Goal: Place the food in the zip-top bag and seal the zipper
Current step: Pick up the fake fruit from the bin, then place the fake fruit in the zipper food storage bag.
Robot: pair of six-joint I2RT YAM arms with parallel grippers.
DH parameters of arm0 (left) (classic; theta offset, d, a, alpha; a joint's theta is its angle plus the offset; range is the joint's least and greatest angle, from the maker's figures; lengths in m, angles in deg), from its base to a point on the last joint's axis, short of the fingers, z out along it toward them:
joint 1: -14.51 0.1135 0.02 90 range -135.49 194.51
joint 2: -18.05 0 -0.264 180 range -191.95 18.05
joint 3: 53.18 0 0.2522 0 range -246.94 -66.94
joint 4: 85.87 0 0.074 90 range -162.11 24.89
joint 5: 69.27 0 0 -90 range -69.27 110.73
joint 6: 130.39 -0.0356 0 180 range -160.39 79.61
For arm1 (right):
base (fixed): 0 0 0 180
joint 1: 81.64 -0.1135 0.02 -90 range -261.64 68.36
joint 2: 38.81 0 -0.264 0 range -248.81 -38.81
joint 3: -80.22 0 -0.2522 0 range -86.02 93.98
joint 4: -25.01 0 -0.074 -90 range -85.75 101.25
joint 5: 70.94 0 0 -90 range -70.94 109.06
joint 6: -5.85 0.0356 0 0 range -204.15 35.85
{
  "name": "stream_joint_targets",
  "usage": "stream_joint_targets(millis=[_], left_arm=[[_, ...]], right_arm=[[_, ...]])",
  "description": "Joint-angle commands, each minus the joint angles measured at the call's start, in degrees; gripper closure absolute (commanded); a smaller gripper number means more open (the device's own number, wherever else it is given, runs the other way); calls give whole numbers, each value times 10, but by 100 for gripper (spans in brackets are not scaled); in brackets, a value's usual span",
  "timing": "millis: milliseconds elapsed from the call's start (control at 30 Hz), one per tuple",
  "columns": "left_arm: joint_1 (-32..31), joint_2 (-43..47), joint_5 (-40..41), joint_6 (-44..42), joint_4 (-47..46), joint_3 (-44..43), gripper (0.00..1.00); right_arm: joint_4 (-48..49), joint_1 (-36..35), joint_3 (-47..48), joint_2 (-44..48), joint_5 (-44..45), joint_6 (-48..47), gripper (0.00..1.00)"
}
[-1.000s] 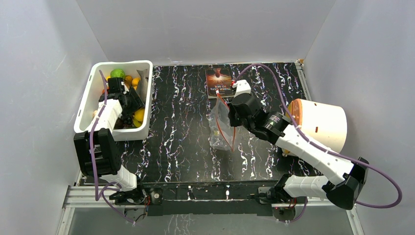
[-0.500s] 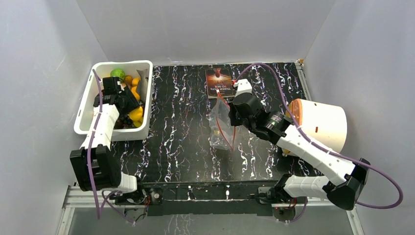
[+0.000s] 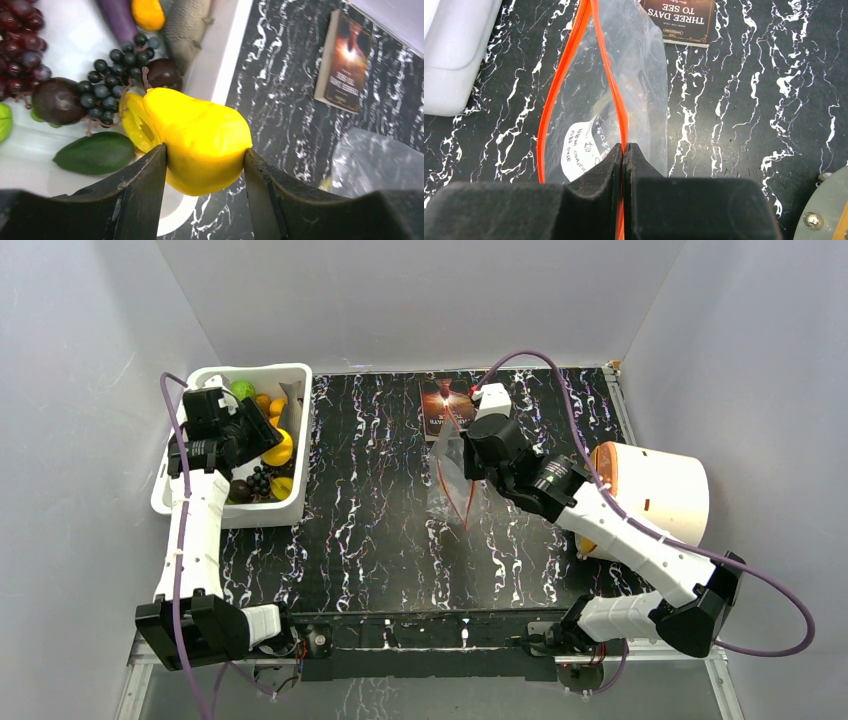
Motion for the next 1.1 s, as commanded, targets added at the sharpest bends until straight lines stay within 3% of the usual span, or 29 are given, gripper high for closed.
stream_joint_targets(millis=[0, 400, 767, 933, 1067], left_arm=[[-2, 39, -94, -10, 16, -17, 76], [-37, 63, -319, 20, -21, -2, 79], [-108, 109, -405, 90, -122, 50, 79], [-126, 136, -452, 172, -219, 80, 79], [-132, 168, -469, 286, -342, 136, 78]], right_arm=[[50, 1, 30, -15, -9, 0, 100], [103, 1, 35, -73, -101, 64, 100], [162, 1, 30, -105, -154, 135, 100], [177, 2, 28, -119, -175, 147, 100], [185, 1, 22, -124, -203, 156, 100]])
